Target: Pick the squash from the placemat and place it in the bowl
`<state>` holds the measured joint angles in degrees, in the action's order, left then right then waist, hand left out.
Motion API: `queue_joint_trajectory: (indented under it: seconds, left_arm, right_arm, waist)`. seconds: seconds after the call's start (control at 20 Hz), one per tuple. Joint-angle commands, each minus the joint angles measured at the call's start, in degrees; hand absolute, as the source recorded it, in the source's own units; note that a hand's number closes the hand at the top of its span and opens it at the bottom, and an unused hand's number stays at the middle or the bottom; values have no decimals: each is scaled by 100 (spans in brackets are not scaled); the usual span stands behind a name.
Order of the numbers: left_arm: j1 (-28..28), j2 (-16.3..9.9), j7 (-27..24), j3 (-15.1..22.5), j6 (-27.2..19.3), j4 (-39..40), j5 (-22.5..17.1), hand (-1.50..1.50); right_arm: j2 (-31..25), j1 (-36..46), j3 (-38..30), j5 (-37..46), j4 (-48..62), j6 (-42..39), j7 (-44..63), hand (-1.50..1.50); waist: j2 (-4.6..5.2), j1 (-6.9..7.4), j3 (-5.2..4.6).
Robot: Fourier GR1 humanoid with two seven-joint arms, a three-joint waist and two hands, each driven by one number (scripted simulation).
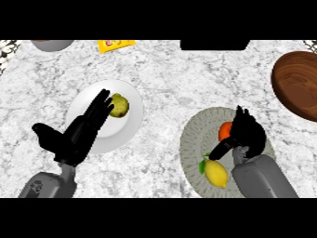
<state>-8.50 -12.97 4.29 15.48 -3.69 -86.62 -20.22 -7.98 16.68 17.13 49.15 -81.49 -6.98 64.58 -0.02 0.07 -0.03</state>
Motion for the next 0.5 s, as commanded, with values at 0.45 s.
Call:
queue_joint_trajectory:
  seconds: [0.45]
  left_arm:
    - [-67,360,81,-262,219,144,260,0]
  right_arm:
    - [529,17,-539,723,832,459,-34,-150]
  waist:
    - [6,-6,2]
